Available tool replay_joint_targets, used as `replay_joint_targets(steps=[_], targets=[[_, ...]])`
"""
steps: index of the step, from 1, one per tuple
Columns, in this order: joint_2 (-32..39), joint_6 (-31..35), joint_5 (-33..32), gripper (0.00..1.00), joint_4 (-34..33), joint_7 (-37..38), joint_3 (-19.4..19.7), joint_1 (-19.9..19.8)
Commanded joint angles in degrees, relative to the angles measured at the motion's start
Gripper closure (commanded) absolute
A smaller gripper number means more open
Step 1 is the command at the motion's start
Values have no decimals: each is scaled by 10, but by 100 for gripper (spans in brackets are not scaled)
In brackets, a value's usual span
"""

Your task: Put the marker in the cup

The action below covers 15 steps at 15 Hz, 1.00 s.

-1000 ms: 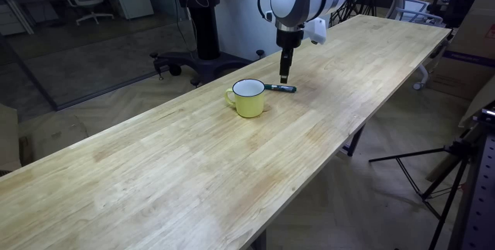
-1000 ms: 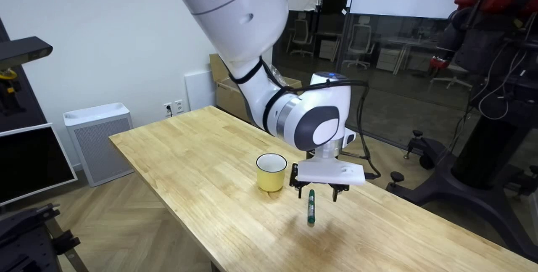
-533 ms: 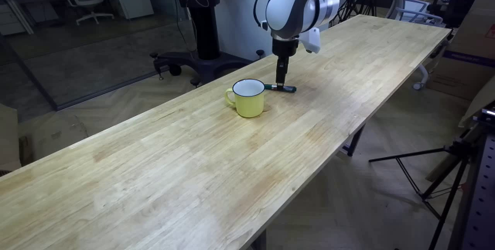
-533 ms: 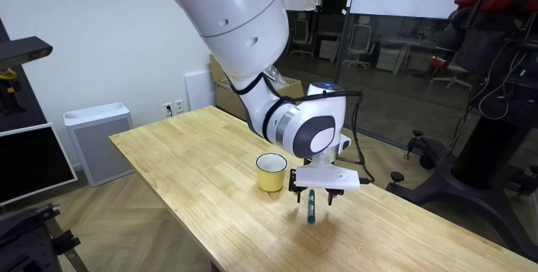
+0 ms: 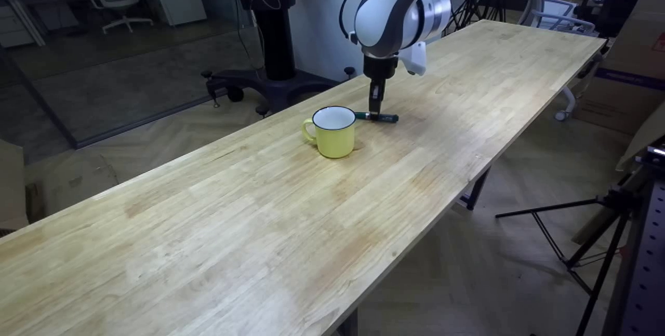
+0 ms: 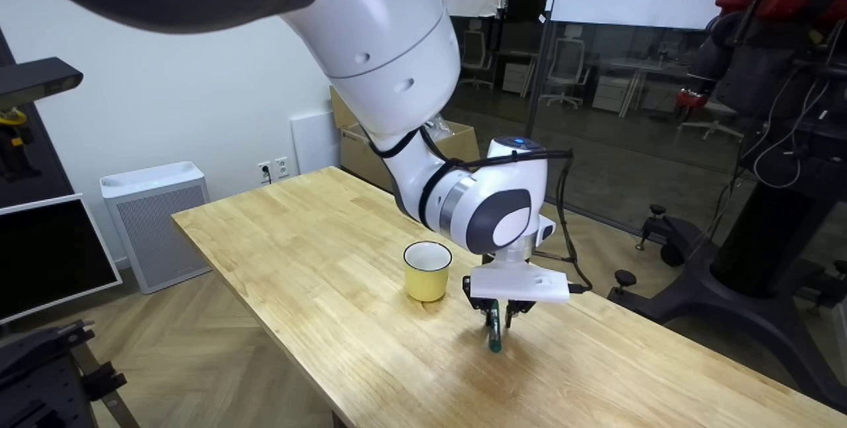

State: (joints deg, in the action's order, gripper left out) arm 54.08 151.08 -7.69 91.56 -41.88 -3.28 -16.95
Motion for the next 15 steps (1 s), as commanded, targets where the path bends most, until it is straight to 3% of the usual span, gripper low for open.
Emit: replay_joint_targets(steps=[1, 2, 7, 15], targets=[[15, -5, -4, 95, -28, 2, 4, 5], [16, -6, -4, 99, -29, 1, 3, 5], [-13, -2, -4, 95, 5, 9, 4, 7], [-165, 64, -13, 95, 179, 116, 45, 55]])
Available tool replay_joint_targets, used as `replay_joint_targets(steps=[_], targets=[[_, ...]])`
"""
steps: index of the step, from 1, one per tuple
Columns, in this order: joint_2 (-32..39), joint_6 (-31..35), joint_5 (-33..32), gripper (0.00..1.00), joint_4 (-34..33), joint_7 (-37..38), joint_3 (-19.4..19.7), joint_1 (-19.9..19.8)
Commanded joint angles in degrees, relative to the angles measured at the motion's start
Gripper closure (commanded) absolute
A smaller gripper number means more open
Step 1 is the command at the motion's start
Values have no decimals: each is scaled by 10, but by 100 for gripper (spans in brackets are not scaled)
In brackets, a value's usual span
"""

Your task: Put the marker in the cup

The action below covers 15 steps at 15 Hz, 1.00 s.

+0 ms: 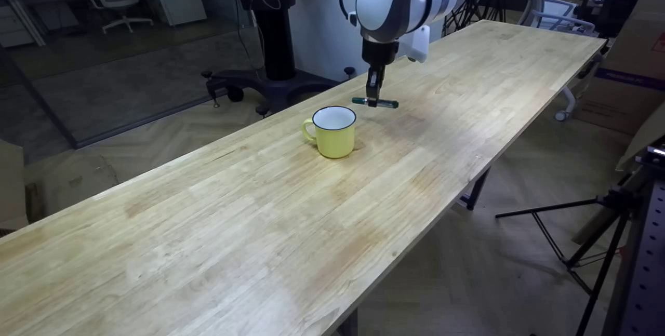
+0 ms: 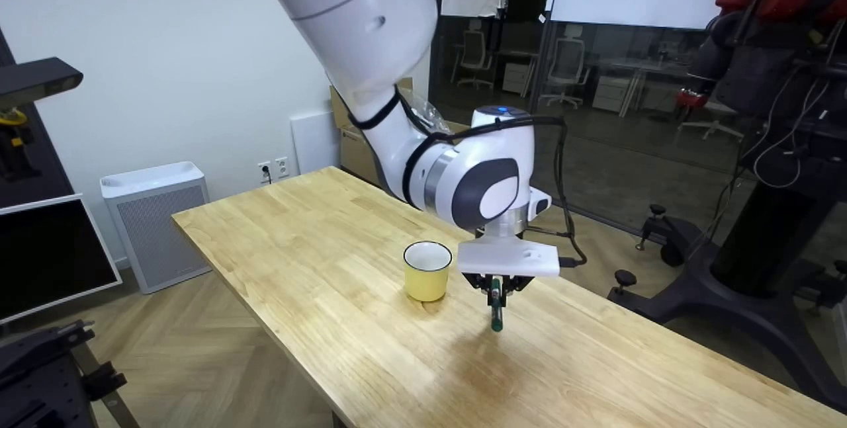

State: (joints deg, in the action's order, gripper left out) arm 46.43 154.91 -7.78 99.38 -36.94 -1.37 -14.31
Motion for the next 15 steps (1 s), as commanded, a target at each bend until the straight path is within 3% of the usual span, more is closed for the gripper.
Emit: replay_joint_targets(steps=[1, 5, 8, 10, 15], targets=[[-116, 31, -17, 95, 131, 87, 33, 39], [-217, 54, -61, 95, 228, 162, 67, 91], [-257, 106, -115, 95, 255, 212, 95, 130], [-257, 126, -123, 95, 242, 224, 92, 139], [-251, 138, -49, 95, 235, 212, 29, 117]])
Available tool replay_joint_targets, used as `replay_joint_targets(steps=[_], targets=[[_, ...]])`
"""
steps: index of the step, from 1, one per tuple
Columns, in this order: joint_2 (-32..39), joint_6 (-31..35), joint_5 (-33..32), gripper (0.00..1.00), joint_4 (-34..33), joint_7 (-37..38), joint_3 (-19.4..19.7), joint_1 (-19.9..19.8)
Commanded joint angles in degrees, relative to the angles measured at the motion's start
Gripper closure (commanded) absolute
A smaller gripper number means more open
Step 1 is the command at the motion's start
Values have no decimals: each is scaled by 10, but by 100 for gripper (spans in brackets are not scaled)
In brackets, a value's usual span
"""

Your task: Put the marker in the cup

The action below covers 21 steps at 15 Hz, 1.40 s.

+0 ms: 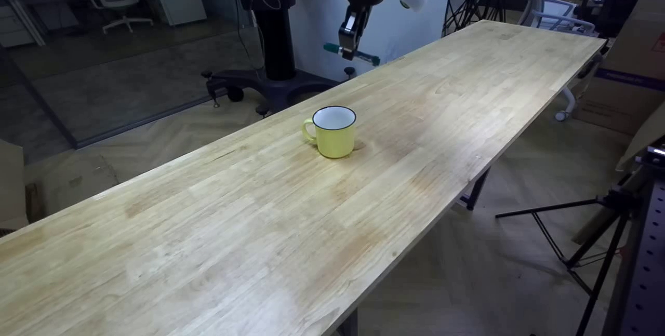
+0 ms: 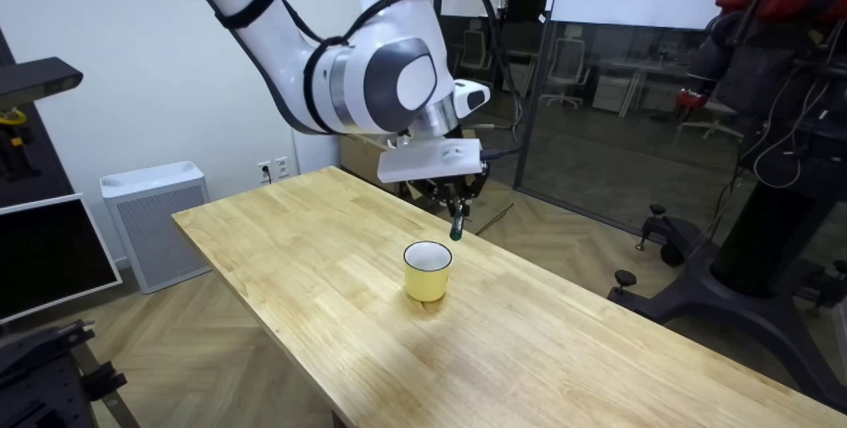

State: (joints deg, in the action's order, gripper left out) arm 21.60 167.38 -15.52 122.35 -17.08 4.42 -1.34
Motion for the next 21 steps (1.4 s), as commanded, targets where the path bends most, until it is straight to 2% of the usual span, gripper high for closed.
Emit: replay_joint_targets(steps=[1, 4, 8, 10, 15, 21], targets=[[-4, 25, 46, 95, 13, 14, -39, -19], [10, 73, 88, 95, 27, -2, -73, -44], [55, 198, 56, 95, 23, 2, -54, -36], [80, 236, 45, 95, 12, 4, -51, -37], [113, 261, 32, 95, 0, 16, -65, -52], [119, 242, 26, 95, 0, 19, -79, -59]])
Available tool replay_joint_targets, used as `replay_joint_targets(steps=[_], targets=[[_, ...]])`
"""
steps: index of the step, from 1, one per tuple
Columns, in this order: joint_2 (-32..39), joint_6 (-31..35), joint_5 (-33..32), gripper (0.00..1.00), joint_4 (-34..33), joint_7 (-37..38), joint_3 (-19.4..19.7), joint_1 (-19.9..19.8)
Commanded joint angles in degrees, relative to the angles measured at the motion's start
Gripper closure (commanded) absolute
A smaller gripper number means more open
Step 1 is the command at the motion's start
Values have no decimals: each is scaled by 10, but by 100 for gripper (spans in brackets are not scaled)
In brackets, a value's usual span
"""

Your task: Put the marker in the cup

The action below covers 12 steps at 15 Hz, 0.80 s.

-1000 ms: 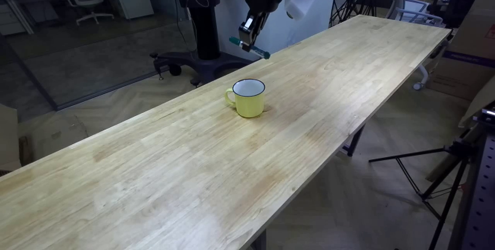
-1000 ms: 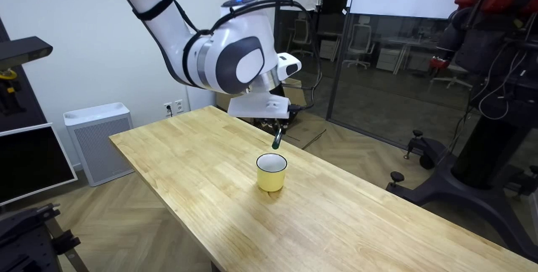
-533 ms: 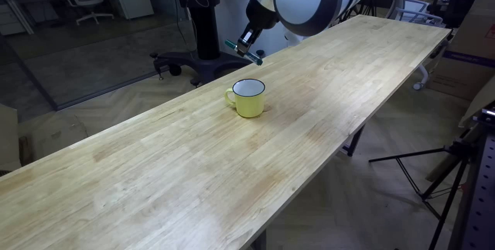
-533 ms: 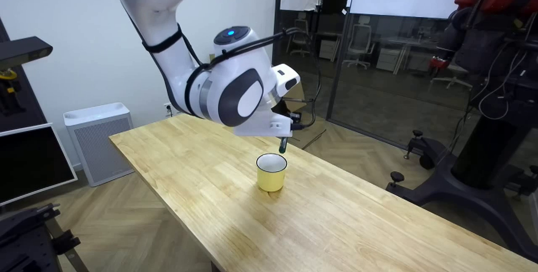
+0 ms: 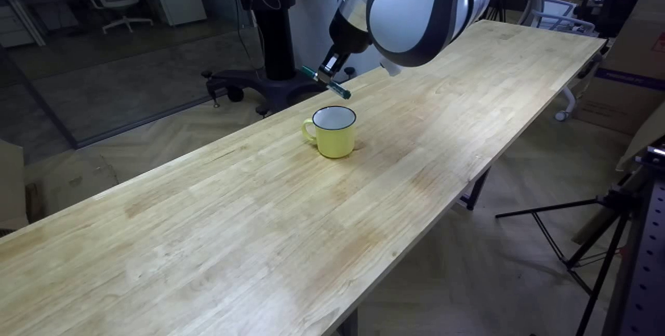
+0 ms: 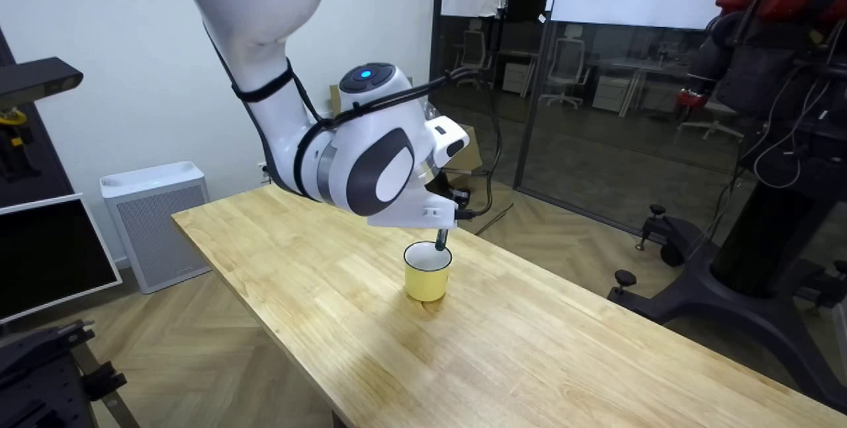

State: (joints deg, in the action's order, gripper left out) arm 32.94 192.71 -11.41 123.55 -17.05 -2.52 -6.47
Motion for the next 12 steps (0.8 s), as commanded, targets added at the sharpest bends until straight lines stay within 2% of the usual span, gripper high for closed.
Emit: replay_joint_targets(steps=[1, 4, 5, 8, 12], targets=[[0, -2, -13, 79, -1, 14, 5, 5], [1, -5, -13, 79, -1, 14, 2, 4], [1, -5, -13, 95, -1, 14, 1, 4], [8, 14, -10, 95, -1, 12, 17, 22], [19, 35, -13, 95, -5, 13, 15, 25]])
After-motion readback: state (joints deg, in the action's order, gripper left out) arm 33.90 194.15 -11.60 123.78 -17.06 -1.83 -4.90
